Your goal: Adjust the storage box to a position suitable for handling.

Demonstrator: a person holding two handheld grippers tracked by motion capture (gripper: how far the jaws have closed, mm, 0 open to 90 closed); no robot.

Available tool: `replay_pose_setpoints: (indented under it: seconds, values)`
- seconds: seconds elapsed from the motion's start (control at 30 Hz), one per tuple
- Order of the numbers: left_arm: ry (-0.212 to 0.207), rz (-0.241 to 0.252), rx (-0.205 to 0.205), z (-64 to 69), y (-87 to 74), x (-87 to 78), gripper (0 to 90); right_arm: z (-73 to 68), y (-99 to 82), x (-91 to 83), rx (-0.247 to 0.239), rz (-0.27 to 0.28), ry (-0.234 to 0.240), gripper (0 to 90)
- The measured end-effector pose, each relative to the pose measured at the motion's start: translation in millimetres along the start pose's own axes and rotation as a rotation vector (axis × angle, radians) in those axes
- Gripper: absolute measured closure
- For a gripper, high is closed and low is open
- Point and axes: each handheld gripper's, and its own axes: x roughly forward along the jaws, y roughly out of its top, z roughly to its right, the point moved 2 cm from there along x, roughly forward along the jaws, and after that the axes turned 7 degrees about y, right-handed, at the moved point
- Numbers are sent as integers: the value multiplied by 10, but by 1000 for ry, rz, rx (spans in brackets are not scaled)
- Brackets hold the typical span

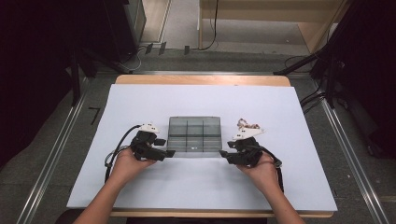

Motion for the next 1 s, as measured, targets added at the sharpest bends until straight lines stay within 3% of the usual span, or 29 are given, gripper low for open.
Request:
replay_pose_setpoints:
  seconds: [0.57,1.0]
  values:
    - [39,6,-7,33,14,90,362,-28,25,151,1,-12,21,563]
    - [58,6,-6,47,25,87,376,-24,42,171,7,-15,5,569]
